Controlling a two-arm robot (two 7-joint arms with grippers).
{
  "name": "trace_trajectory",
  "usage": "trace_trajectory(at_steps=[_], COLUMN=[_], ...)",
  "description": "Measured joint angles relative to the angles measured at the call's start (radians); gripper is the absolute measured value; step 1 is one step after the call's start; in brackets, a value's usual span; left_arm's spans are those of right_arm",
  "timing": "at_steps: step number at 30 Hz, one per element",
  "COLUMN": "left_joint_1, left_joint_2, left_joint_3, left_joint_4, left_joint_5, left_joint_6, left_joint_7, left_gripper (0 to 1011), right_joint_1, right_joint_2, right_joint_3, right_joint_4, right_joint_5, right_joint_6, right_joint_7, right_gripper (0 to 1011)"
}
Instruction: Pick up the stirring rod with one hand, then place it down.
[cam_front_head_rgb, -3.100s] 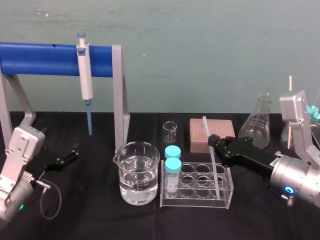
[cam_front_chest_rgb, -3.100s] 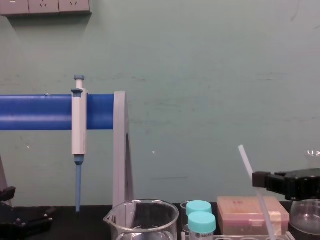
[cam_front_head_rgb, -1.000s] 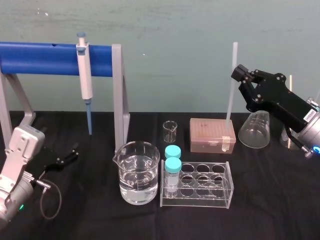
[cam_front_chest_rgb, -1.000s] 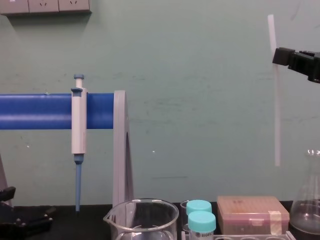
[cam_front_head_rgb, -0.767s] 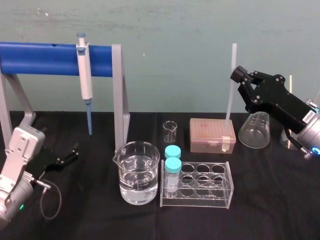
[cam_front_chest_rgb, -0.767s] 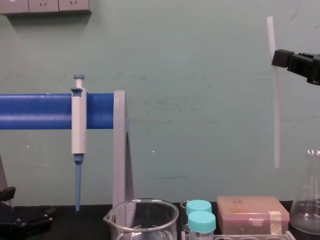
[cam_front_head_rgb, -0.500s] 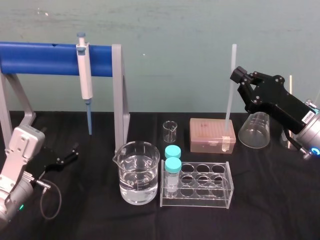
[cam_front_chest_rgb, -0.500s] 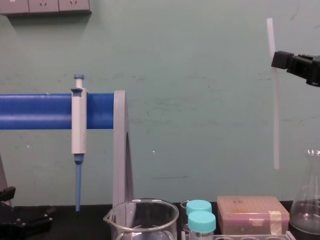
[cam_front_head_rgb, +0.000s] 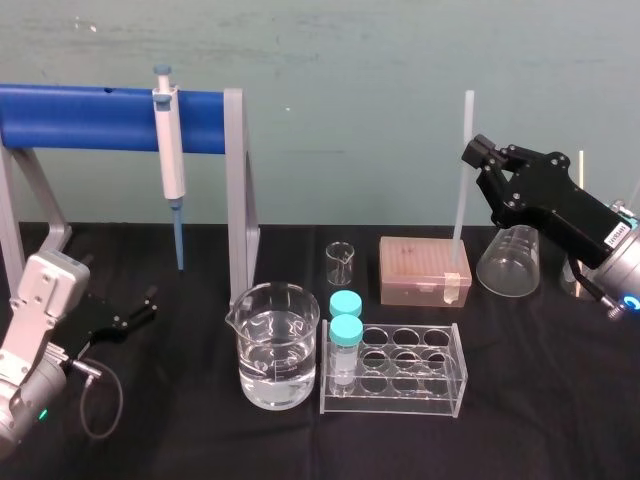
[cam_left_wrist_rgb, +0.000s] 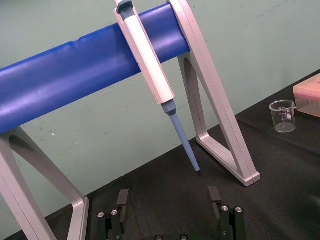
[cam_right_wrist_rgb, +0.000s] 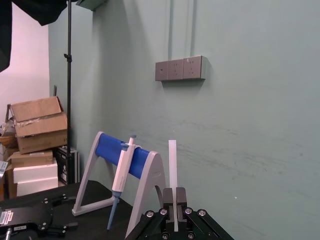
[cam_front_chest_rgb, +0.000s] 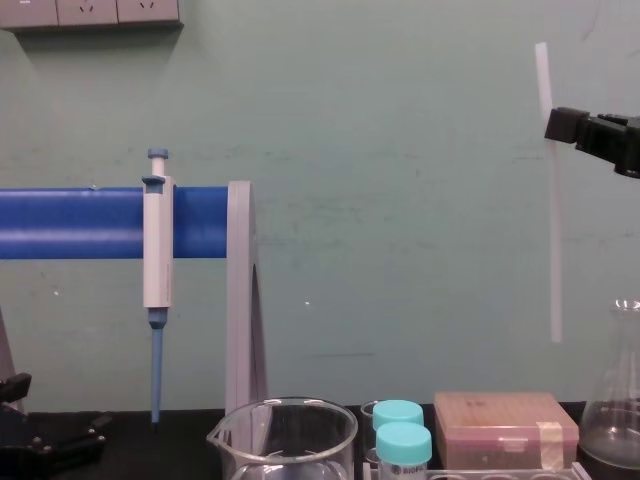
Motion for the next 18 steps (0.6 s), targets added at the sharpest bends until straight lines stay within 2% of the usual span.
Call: trace_trajectory(at_steps=[18], left_joint_1=[0.0], left_joint_2=[0.0], left_joint_3=[0.0], left_joint_4=[0.0], left_joint_5=[0.0], left_joint_6=[0.0], left_joint_7=[0.0], left_gripper=[1000], right_joint_1=[0.003], right_joint_2=[-0.001], right_joint_3=[-0.003], right_joint_4=[0.01], right_joint_5=[0.007], right_joint_6=[-0.002], right_joint_7=[0.008], right_gripper=[39])
